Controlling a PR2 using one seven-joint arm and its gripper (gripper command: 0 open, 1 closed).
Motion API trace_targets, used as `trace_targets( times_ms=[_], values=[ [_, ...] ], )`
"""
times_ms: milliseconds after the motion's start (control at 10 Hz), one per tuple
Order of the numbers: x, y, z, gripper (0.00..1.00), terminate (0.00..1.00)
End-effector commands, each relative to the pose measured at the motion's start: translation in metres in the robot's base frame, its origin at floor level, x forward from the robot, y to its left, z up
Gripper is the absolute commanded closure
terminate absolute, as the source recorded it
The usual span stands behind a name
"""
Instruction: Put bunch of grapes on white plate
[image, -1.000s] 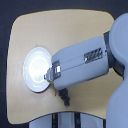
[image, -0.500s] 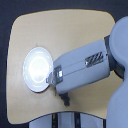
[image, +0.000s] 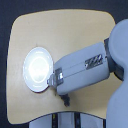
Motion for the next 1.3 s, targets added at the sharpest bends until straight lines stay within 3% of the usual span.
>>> trace_targets(
  times_ms=[0,100,1200],
  values=[
    [0.0063,-0.0068,0.0016,0.00,0.00],
    [0.0079,-0.0080,0.0034,1.00,0.00],
    [0.0105,-0.0079,0.0027,1.00,0.00]
  ],
)
